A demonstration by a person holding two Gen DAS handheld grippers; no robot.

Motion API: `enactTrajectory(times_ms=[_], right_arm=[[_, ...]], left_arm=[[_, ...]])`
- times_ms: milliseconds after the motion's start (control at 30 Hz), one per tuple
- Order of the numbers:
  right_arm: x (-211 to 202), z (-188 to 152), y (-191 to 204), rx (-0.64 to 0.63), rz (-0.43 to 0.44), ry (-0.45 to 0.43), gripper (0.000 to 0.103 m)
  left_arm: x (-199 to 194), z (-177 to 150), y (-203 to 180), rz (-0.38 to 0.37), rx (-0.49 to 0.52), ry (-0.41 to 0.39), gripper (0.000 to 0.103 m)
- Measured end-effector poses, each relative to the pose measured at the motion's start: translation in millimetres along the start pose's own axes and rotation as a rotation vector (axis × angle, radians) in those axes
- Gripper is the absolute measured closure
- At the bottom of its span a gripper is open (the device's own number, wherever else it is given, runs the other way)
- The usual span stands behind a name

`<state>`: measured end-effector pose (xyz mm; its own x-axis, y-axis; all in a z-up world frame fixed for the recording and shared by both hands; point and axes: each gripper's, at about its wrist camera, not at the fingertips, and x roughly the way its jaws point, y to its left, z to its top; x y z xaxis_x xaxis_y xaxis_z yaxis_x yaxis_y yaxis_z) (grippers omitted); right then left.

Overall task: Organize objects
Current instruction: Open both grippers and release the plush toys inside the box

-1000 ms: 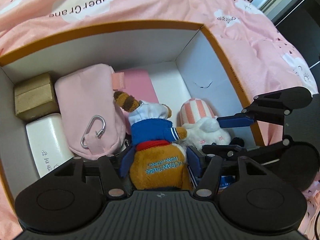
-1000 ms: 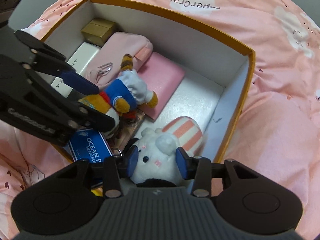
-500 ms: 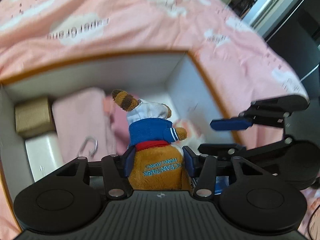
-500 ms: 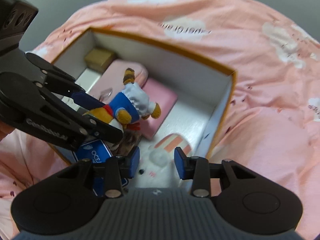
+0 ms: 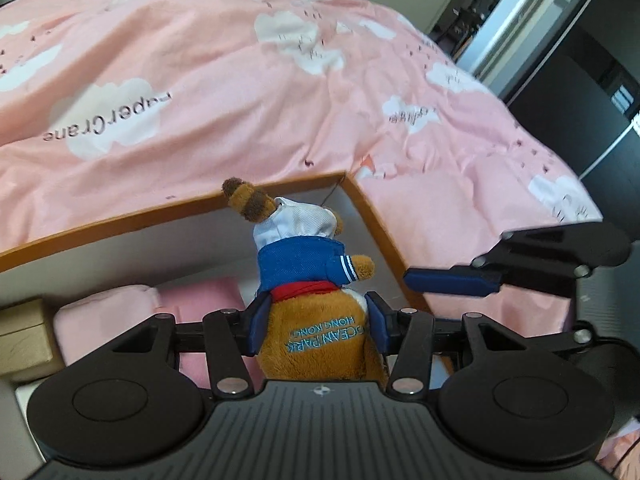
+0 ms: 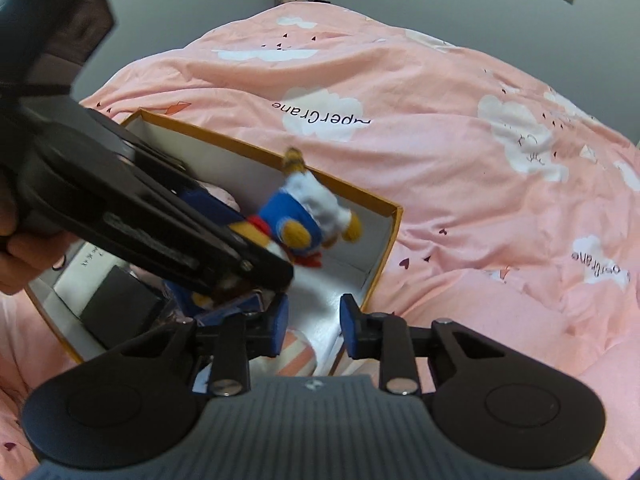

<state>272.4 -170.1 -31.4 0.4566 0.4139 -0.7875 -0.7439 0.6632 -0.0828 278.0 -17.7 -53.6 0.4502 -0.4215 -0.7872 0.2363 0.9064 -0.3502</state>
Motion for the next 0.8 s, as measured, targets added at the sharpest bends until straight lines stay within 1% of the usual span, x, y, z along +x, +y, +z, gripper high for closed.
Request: enactTrajectory(times_ms=[100,167,233,267,367,400,433,500,533,567,600,700,800], right_arm=[[3.0,0.3,-0.2,-0.025,-0.009,-0.004,0.077],[7.4,-0.6,1.3,-0.046,-0.015,0.005,0.079],[11.0,-1.7,2.5,-0.065,-0.018,0.003,0.079],[12.4,-1.6,2.8,-0.071,-0.016,0.003,0.079],[16.0,-1.4,3.5,-0.08,-0.024,0.004,0.079],[16.9,-1.2,3.7,-0.081,-0.025,0.004,0.079],[17.6,-0.8,3.6,-0.08,-0.026,0.006,0.079],[18.0,-0.9,3.8,-0.082,-0.025,0.007,0.079],[18.0,-0.9,4.1,-0.085,-0.028,0.008,0.079],[17.8,-0.9,4.6,-0.089,-0.03,0.007,0.079],[17.5,-1.1,5.2,-0.093,-0.032,0.007,0.079],[17.8,-1.1,7.4,-0.104,-0.041,0.008,0.079],[18.3,-0.9,9.1,-0.107,-0.047,0.014,0.079]], left_arm=[[12.7,-0.1,4.8,-0.012,0.007,0.025,0.046],[20.6,1.7,9.3,-0.001,0.0,0.05,0.046],[29.2,2.2,14.2,0.011,0.008,0.067,0.046],[32.2,2.4,17.5,0.009,-0.009,0.072,0.046],[38.4,4.1,26.6,-0.041,-0.053,0.07,0.043],[39.9,3.9,27.7,-0.043,-0.058,0.071,0.043],[39.8,3.3,27.2,-0.029,-0.054,0.064,0.043],[35.2,3.1,23.7,0.028,-0.02,0.032,0.042],[31.8,3.0,23.0,0.04,-0.009,0.024,0.036],[28.0,3.7,23.5,0.037,-0.009,0.017,0.033],[22.8,4.3,23.7,0.023,-0.012,0.013,0.033],[10.1,4.6,20.5,0.008,-0.004,0.022,0.038],[1.6,-0.9,15.3,0.011,0.011,0.052,0.039]])
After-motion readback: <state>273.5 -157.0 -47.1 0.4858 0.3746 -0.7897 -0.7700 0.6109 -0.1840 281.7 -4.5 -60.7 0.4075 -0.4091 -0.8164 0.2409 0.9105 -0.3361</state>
